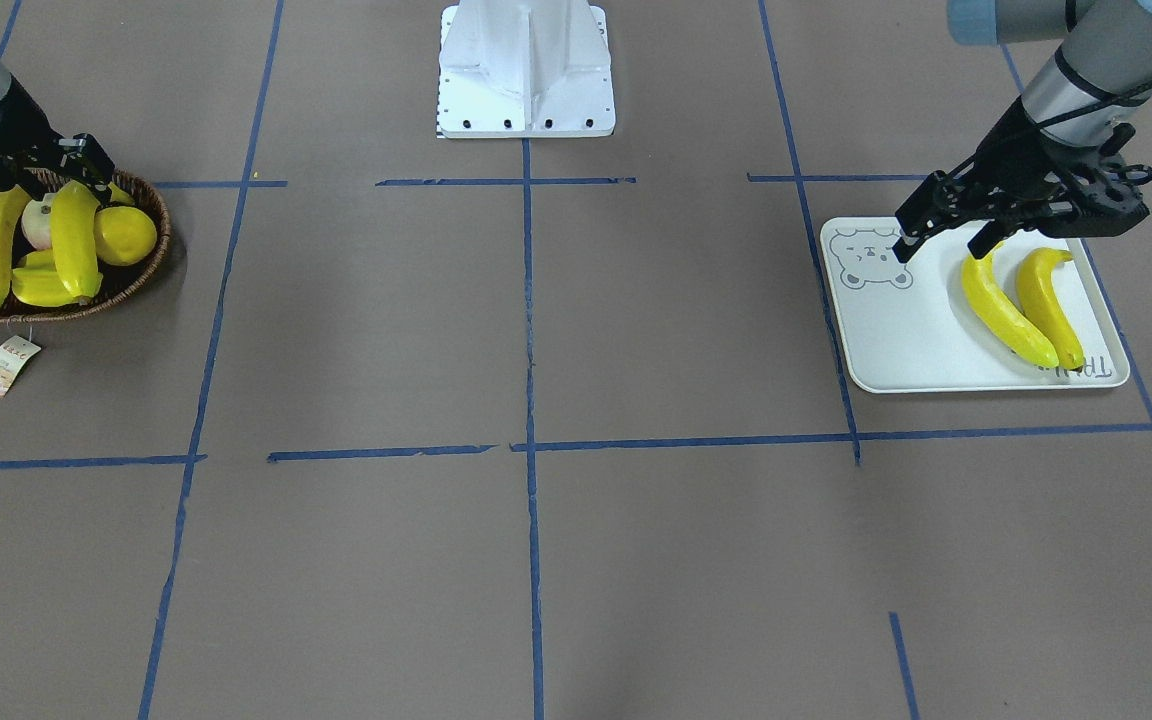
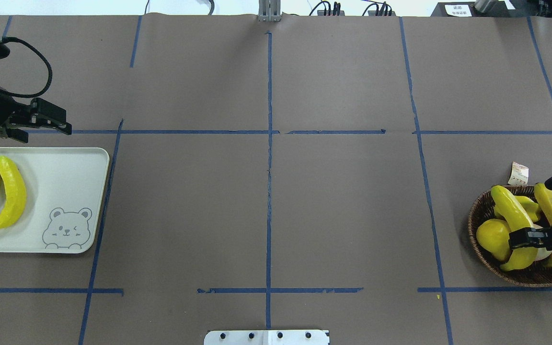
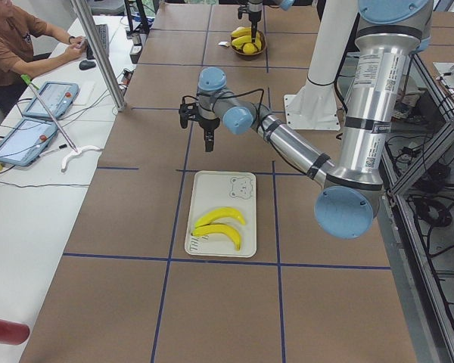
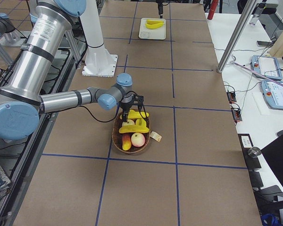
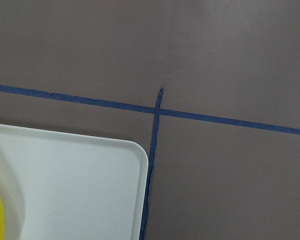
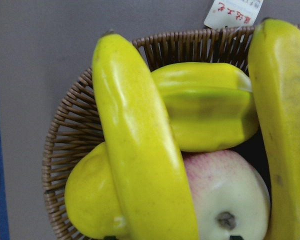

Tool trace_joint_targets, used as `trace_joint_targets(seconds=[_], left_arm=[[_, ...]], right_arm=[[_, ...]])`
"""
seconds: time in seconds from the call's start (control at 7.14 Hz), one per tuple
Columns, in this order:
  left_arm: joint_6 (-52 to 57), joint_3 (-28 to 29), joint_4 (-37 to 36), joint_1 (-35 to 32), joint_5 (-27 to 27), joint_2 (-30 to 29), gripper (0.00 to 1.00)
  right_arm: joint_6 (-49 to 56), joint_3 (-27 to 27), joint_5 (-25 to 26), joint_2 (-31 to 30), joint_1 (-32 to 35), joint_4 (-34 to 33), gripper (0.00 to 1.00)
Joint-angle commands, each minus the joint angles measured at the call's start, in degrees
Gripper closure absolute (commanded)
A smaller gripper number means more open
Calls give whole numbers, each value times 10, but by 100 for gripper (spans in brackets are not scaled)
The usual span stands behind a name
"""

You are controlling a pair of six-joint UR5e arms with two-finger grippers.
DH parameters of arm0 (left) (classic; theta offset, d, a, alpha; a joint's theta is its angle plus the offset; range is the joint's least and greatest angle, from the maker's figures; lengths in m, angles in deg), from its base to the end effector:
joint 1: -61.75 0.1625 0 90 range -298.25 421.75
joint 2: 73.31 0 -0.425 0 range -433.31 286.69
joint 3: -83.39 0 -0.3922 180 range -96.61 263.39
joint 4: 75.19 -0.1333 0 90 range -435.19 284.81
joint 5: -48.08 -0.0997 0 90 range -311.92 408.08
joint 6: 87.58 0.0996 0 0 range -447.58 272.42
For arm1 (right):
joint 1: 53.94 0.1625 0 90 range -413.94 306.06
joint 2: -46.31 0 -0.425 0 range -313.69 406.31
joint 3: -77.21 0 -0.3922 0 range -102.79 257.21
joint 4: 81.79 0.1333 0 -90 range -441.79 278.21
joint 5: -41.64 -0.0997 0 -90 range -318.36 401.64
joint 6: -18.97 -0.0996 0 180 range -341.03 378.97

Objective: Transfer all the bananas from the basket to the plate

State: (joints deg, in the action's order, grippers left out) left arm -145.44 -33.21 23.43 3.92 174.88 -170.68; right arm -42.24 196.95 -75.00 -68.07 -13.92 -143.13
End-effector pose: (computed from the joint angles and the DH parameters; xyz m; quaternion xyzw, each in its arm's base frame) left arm 0.2077 -0.4685 0.3561 0.0356 0.4516 -0.0848 0.8875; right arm -0.2091 -0.2913 0.5310 -0.0209 -0.3594 0.0240 0.9327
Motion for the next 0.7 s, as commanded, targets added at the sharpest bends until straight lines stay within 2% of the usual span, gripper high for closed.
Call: trace_joint_targets(seconds=[0.0, 0.14, 0.42, 0.56], left_arm=[[-1, 1, 0, 0, -1, 1, 0], [-1, 1, 0, 0, -1, 1, 0], [-1, 1, 0, 0, 0, 0, 0], [-2, 0, 0, 0, 0, 0, 0]], right_arm=[[-1, 3, -16, -1, 1, 1, 98], [0, 13, -18, -5, 5, 1, 100], [2, 31, -88, -9, 66, 0, 100], [2, 49, -98, -20, 93, -2, 100]])
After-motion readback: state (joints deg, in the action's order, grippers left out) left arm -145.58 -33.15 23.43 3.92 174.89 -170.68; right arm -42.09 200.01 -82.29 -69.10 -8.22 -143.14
